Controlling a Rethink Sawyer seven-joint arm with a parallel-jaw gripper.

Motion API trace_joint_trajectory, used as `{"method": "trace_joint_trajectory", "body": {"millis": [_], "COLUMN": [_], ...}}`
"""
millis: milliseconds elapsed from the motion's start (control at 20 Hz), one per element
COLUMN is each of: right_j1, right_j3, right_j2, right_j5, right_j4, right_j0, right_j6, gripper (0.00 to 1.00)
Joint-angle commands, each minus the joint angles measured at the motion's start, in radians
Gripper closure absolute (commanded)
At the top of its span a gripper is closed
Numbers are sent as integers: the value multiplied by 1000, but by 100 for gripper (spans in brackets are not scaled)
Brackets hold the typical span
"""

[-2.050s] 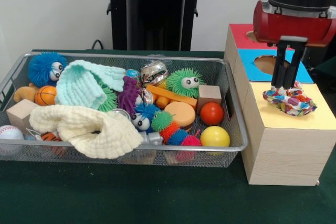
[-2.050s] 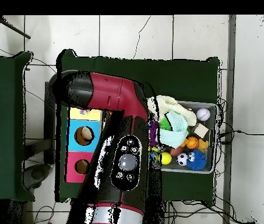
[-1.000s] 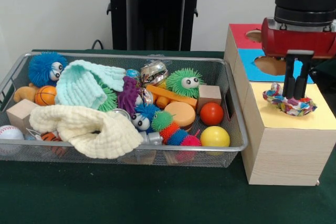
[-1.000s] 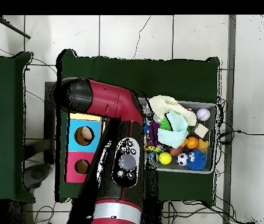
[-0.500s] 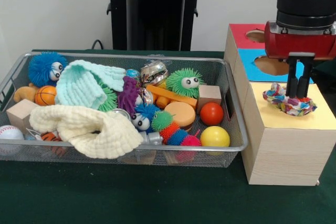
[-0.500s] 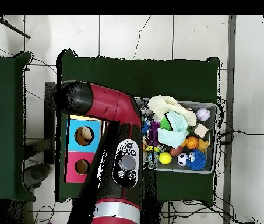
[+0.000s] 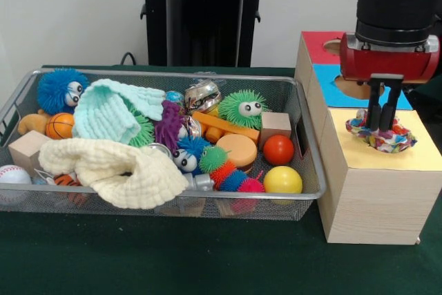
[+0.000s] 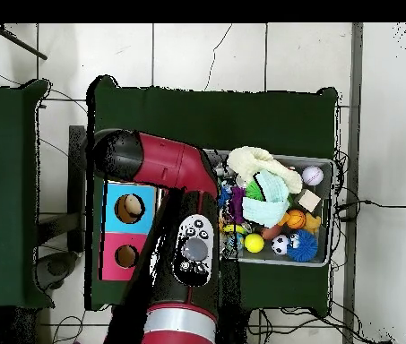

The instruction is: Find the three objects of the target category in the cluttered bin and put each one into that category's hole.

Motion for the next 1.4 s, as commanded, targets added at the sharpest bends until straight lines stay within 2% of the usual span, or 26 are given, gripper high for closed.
{"method": "trace_joint_trajectory", "body": {"millis": [50, 450, 1100, 1400], "right_j1": [41, 60, 78, 66], "right_j3": [137, 116, 136, 135], "right_j2": [80, 103, 131, 146], "right_j5": [-47, 7, -17, 28], "right_j4": [-46, -36, -20, 22], "right_j0": [-25, -43, -57, -62], "right_j6": [113, 115, 126, 174], "gripper": [100, 100, 100, 100]}}
